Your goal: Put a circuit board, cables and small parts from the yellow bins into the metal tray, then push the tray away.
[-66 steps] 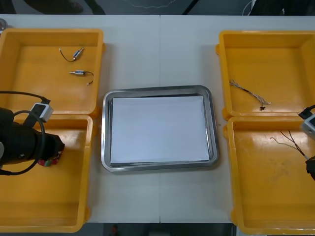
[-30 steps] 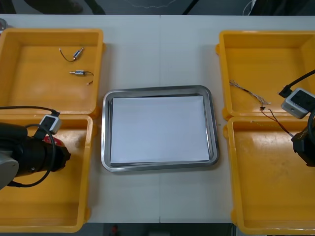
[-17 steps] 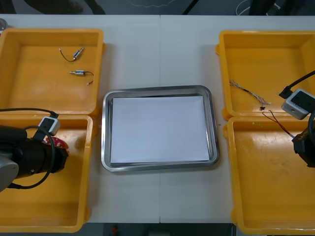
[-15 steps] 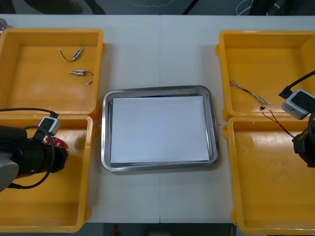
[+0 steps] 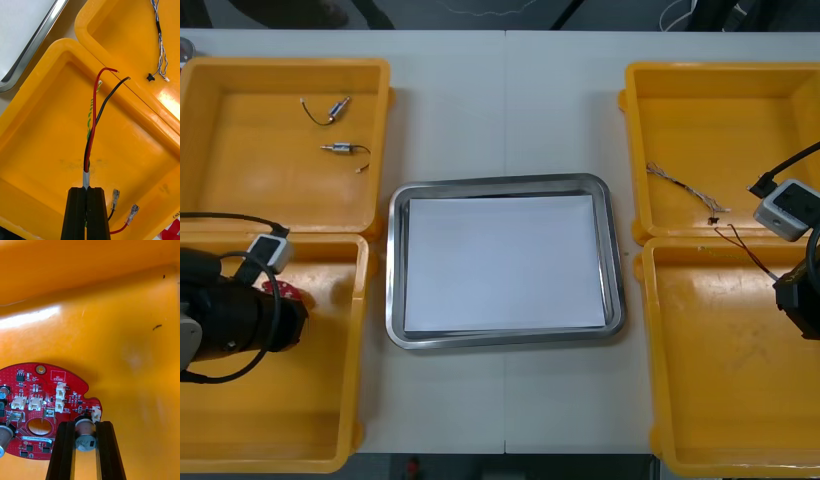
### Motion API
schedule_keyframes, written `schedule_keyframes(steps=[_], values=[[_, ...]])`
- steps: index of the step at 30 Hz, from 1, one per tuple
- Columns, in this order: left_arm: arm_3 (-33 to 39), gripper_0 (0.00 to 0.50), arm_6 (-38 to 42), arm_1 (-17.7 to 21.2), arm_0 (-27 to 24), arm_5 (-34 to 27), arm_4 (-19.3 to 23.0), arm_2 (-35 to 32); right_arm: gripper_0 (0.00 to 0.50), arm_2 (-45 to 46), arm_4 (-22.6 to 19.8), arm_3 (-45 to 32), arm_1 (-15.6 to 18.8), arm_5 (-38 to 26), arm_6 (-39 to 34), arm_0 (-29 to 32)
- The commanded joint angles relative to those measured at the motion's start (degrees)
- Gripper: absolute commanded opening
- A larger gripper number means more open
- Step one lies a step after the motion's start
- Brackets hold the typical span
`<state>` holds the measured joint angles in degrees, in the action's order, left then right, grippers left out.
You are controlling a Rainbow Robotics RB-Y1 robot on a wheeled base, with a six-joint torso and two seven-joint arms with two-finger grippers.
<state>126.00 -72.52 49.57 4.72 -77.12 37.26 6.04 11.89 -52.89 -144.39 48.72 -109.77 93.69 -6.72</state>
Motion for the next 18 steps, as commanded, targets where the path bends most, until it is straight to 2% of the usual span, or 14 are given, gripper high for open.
schedule_keyframes(steps=[1, 5, 12, 18], values=[[6.98, 0.0, -2.81, 2.02, -0.5, -7.43, 2.99, -6.65, 0.0, -0.2, -0.28, -0.19, 1.73, -0.23, -1.84, -0.4], [11.2, 0.0, -2.19, 1.93, -2.25, -13.94, 5.01, -9.38, 0.0, -0.2, -0.37, -0.1, 1.82, -0.23, -2.02, -0.4], [15.24, 0.0, -0.43, 1.93, -7.44, -22.2, 6.24, -9.38, 0.0, -0.2, -0.28, -0.1, 1.82, -0.23, -2.19, -0.4], [18.32, 0.0, 3.96, 1.93, -14.38, -30.11, 11.34, -8.76, 0.0, -0.29, -0.54, -0.1, 1.82, -0.23, -2.54, -0.4]])
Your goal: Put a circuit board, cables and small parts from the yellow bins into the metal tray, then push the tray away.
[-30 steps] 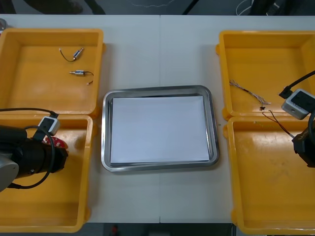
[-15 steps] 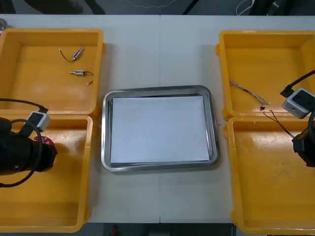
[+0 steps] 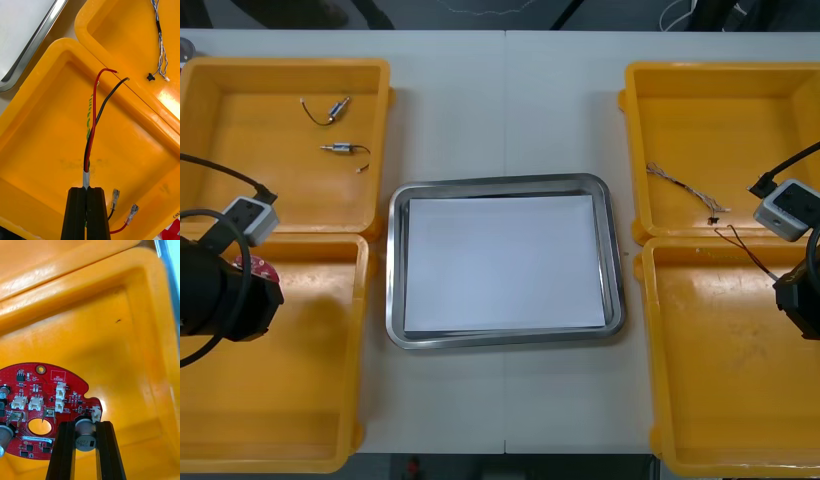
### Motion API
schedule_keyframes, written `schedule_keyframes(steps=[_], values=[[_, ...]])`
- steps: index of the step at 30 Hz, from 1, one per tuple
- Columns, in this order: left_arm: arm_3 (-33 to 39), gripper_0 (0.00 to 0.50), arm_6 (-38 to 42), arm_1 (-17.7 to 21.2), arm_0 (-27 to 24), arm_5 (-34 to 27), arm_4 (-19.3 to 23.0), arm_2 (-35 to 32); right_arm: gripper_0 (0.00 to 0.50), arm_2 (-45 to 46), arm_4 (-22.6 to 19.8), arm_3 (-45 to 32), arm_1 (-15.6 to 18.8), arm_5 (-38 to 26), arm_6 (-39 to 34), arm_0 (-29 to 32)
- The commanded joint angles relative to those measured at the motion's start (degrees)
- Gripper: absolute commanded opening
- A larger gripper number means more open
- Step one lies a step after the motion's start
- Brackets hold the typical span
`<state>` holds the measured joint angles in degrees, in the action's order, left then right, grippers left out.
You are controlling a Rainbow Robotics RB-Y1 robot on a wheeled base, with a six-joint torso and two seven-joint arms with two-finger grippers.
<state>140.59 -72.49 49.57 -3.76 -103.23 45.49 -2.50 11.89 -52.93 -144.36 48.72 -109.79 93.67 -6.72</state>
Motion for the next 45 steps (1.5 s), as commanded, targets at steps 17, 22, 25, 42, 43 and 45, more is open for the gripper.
schedule_keyframes(steps=[17, 22, 25, 42, 43, 45], values=[[1.52, 0.0, 18.09, -4.13, -24.37, -4.26, -1.02, 23.95, 0.0, -0.2, -0.6, -0.22, 1.82, -0.21, -2.53, -0.4], [-1.9, 0.0, 19.49, -6.86, -28.15, -4.09, -1.9, 27.73, 0.0, -0.2, -0.69, -0.22, 1.73, -0.21, -2.53, -0.4], [-4.89, 0.002, 20.55, -8.97, -30.7, -3.03, -3.04, 30.54, 0.0, -0.2, -0.86, -0.22, 1.73, -0.21, -2.62, -0.4], [-15.97, 0.0, 28.46, -13.8, -34.65, 10.24, -11.74, 46.19, 0.0, -0.2, -1.04, -0.22, 1.82, -0.21, -2.62, -0.4], [-16.23, 0.0, 28.72, -13.8, -34.56, 11.03, -12.44, 47.15, 0.0, -0.2, -1.04, -0.13, 1.82, -0.21, -2.62, -0.4], [-16.67, 0.001, 28.99, -13.89, -34.65, 12.0, -12.88, 48.21, 0.0, -0.2, -1.04, -0.13, 1.82, -0.21, -2.53, -0.4]])
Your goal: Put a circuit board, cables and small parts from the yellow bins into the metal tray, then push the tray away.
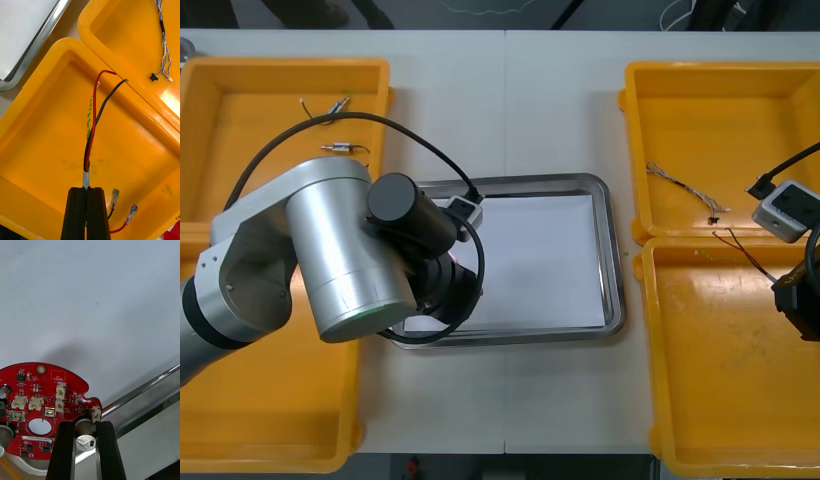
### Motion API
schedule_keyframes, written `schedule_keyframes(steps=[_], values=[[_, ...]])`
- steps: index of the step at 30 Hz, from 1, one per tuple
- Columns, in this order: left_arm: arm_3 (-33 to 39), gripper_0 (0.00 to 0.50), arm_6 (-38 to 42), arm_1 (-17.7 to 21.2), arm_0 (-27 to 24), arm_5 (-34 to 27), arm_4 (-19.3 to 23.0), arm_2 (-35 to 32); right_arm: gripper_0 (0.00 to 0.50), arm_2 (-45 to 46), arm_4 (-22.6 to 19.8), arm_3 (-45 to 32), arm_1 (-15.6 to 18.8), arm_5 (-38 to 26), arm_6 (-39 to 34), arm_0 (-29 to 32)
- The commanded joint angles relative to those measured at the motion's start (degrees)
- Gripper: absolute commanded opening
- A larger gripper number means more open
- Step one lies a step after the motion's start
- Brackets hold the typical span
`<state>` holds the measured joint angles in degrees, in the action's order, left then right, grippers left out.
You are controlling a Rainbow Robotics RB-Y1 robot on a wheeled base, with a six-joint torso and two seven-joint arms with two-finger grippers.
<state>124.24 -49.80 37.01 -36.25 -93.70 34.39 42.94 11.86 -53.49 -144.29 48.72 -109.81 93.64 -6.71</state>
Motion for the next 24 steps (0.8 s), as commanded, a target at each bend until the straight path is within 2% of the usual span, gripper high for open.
schedule_keyframes(steps=[1, 7, 18, 19, 20, 21, 22, 23, 24], values=[[-0.84, 0.0, 6.47, -1.32, -2.16, 3.17, -1.87, 3.29, 0.0, -0.17, -0.47, -0.2, 1.73, -0.19, -2.59, -0.4], [-3.57, 0.0, 6.82, -1.24, -2.07, 5.63, -3.27, 6.54, 0.0, -0.17, -0.47, -0.29, 1.73, -0.19, -2.59, -0.4], [-5.59, 0.007, 6.82, -1.32, -2.07, 7.57, -4.24, 7.68, 0.0, -0.17, -0.47, -0.2, 1.82, -0.19, -2.59, -0.4], [-5.59, 0.032, 6.82, -1.24, -2.07, 7.65, -4.33, 7.68, 0.0, -0.26, -0.47, -0.29, 1.73, -0.19, -2.5, -0.4], [-5.59, 0.143, 6.82, -1.32, -2.07, 7.65, -4.5, 7.68, 0.0, -0.17, -0.47, -0.29, 1.73, -0.19, -2.5, -0.4], [-5.59, 0.285, 6.91, -1.32, -2.07, 7.74, -4.68, 7.68, 0.0, -0.17, -0.47, -0.29, 1.73, -0.19, -2.59, -0.4], [-5.59, 0.346, 6.91, -1.32, -2.16, 7.74, -4.86, 7.68, 0.0, -0.17, -0.47, -0.2, 1.82, -0.19, -2.5, -0.4], [-5.59, 0.479, 6.99, -1.32, -2.16, 7.74, -4.94, 7.68, 0.0, -0.17, -0.47, -0.29, 1.73, -0.19, -2.59, -0.4], [-5.59, 0.5, 7.08, -1.24, -2.16, 7.74, -5.21, 7.68, 0.0, -0.17, -0.47, -0.29, 1.73, -0.19, -2.5, -0.4]])
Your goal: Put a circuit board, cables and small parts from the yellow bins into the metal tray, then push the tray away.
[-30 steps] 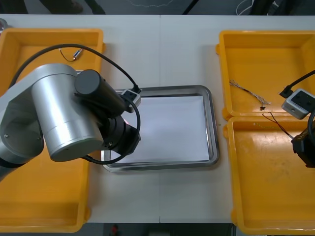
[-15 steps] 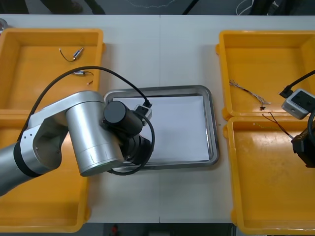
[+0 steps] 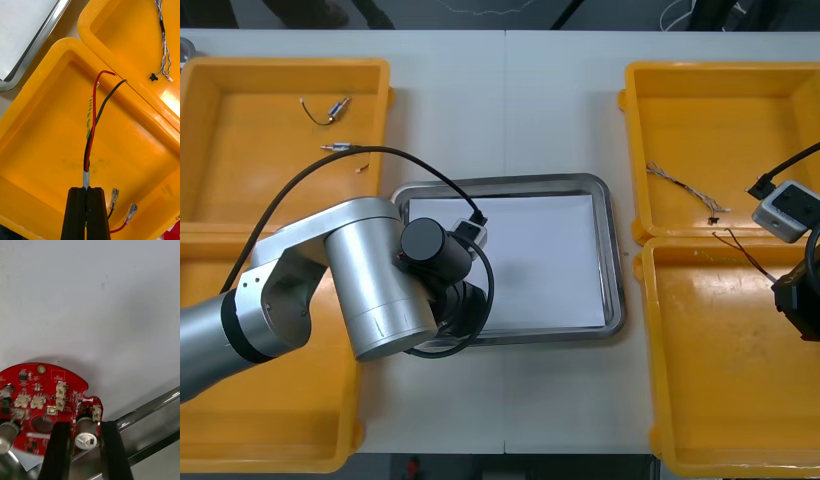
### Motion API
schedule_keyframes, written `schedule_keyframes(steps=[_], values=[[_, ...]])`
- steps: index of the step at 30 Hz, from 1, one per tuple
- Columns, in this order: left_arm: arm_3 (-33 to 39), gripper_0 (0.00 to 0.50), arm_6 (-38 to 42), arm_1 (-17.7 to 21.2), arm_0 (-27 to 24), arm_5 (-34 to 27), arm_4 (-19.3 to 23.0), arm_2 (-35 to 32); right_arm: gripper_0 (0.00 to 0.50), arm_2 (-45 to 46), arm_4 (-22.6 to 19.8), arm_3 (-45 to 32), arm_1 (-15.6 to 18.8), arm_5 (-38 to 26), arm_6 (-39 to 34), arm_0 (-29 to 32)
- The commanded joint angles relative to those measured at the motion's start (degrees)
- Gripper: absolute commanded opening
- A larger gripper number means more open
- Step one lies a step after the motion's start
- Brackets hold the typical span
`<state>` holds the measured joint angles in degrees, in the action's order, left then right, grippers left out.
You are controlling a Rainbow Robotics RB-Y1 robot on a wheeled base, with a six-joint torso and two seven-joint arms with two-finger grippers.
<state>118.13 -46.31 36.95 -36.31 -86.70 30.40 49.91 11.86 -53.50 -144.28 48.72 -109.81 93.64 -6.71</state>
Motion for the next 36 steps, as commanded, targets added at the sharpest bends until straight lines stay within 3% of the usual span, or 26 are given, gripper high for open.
schedule_keyframes(steps=[1, 10, 15, 25, 36], values=[[0.52, 0.5, 3.68, -1.18, -2.09, 0.83, -1.31, 0.72, 0.0, -0.17, -0.47, -0.21, 1.73, -0.19, -2.5, -0.4], [1.31, 0.5, 4.91, -2.24, -2.09, 0.3, -2.28, -1.74, 0.0, -0.17, -0.64, -0.21, 1.73, -0.19, -2.59, -0.4], [4.74, 0.5, 4.82, -3.03, -2.09, -5.67, -2.1, -6.58, 0.0, -0.26, -0.82, -0.3, 1.73, -0.19, -2.32, -0.4], [9.14, 0.5, 2.19, -1.36, -2.09, -14.2, 4.14, -20.38, 0.0, -0.17, -0.73, -0.65, 1.73, -0.19, -2.59, -0.4], [5.8, 0.5, -8.45, 4.35, -2.09, -18.24, 12.05, -37.25, 0.0, -0.26, -1.43, -0.91, 1.82, -0.19, -2.24, -1.64]])
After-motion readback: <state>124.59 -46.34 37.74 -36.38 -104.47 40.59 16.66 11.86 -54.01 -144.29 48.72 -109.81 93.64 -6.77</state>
